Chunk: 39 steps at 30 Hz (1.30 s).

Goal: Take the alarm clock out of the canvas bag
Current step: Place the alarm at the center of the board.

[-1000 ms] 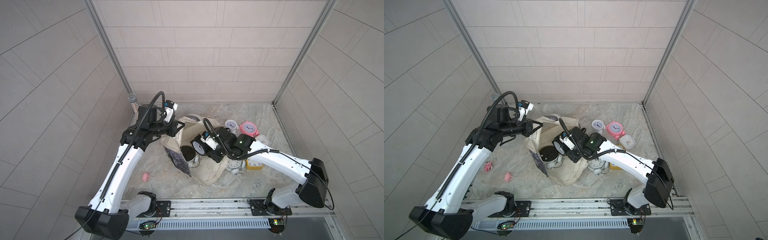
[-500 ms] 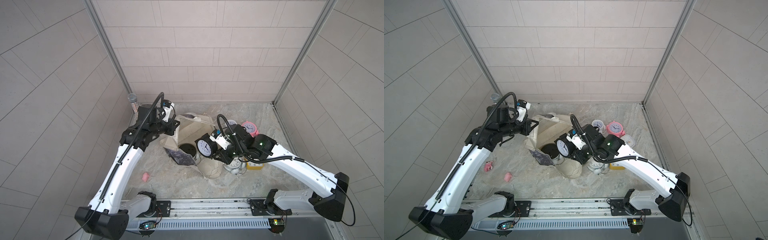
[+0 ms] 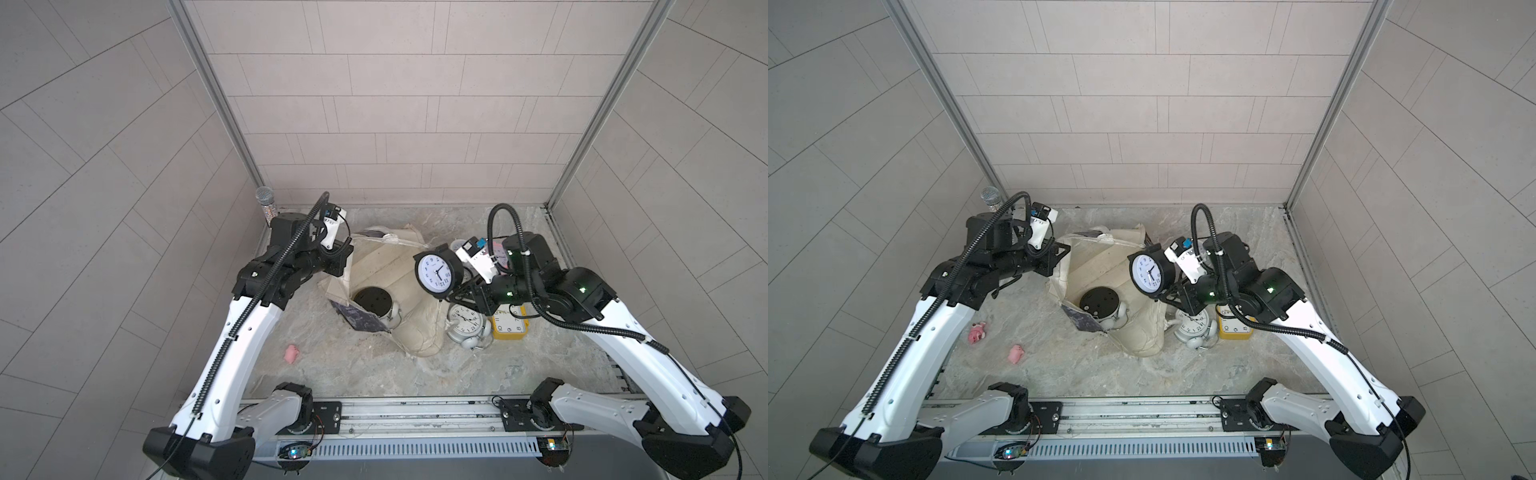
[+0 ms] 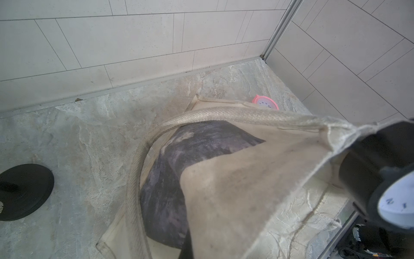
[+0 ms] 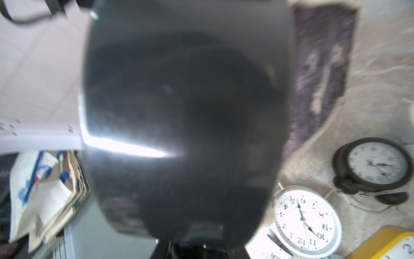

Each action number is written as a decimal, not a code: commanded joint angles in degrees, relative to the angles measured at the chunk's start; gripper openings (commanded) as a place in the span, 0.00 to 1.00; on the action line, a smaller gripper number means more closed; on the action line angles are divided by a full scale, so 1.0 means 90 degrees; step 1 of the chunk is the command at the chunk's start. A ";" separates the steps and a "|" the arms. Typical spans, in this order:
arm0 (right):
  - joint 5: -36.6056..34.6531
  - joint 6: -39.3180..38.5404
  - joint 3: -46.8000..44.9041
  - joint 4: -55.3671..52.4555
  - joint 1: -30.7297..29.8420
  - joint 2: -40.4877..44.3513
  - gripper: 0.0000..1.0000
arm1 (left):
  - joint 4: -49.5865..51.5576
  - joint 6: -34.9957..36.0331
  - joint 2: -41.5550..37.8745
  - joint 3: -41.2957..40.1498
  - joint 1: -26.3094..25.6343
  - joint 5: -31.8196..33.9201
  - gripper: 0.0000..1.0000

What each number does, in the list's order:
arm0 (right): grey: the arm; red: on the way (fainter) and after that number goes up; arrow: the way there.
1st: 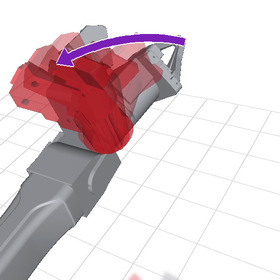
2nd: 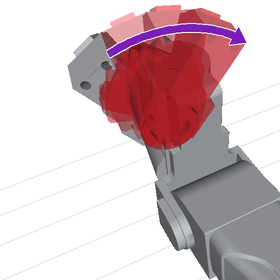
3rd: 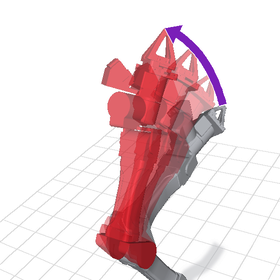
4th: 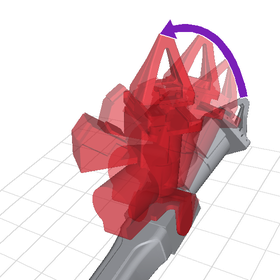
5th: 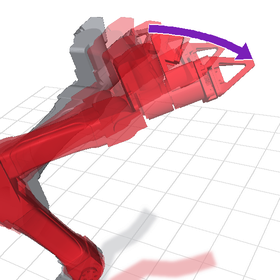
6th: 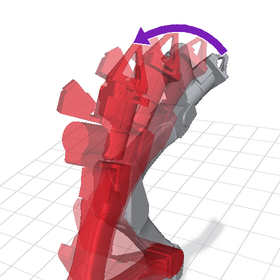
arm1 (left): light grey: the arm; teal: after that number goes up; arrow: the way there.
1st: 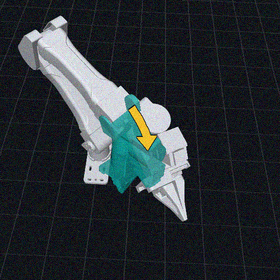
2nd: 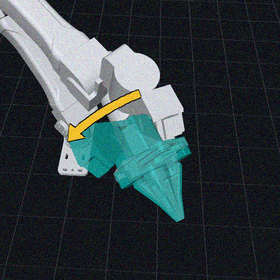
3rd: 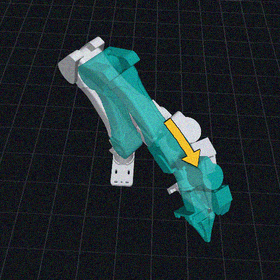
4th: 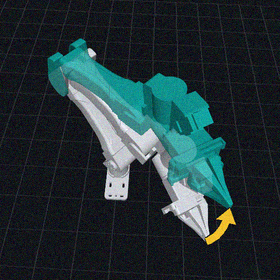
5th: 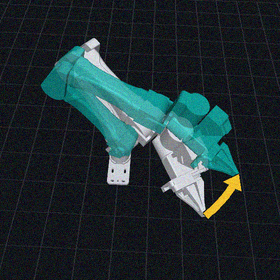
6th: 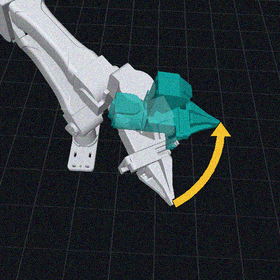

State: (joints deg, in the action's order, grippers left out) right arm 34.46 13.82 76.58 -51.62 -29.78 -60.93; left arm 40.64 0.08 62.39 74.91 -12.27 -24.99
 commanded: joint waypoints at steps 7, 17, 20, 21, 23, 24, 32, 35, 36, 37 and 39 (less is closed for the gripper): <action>0.1428 0.1129 0.0262 0.0837 0.2660 0.0034 0.00 | -0.0248 0.0167 -0.0282 0.0011 0.0045 -0.0157 0.00; 0.1916 0.2631 -0.0439 0.3001 0.3221 -0.1076 0.01 | -0.0346 0.0122 -0.0283 -0.0006 0.0044 -0.0361 0.00; 0.1818 0.2875 -0.0641 0.3538 0.3173 -0.1591 0.01 | -0.0376 0.0089 -0.0254 -0.0003 0.0044 -0.0416 0.00; 0.1815 0.2878 -0.0637 0.3602 0.3122 -0.1799 0.02 | -0.0385 0.0070 -0.0254 -0.0004 0.0045 -0.0420 0.00; 0.1808 0.2831 -0.0539 0.3620 0.2987 -0.2212 0.03 | -0.0394 0.0064 -0.0257 -0.0004 0.0045 -0.0433 0.00; 0.1776 0.2781 -0.0462 0.3591 0.2897 -0.2453 0.03 | -0.0404 0.0057 -0.0254 -0.0002 0.0045 -0.0445 0.00; 0.1384 0.2500 0.0324 0.2849 0.2135 -0.4013 0.03 | -0.0424 0.0016 -0.0234 -0.0013 0.0045 -0.0492 0.00; 0.1291 0.2497 0.0583 0.2671 0.1909 -0.4486 0.03 | -0.0434 -0.0008 -0.0238 -0.0022 0.0045 -0.0510 0.00; 0.1273 0.2514 0.0637 0.2664 0.1848 -0.4648 0.03 | -0.0435 -0.0008 -0.0242 -0.0023 0.0044 -0.0514 0.00; 0.1265 0.2539 0.0677 0.2661 0.1798 -0.4770 0.03 | -0.0434 -0.0005 -0.0233 -0.0032 0.0040 -0.0509 0.00; 0.1291 0.2552 0.0768 0.2649 0.1702 -0.5011 0.03 | -0.0431 -0.0003 -0.0243 -0.0041 0.0043 -0.0519 0.00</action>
State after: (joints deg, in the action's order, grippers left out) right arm 46.59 37.34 81.73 -27.20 -13.76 -104.62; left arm 40.56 0.43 61.39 74.54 -12.27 -28.47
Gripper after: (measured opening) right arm 0.263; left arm 0.055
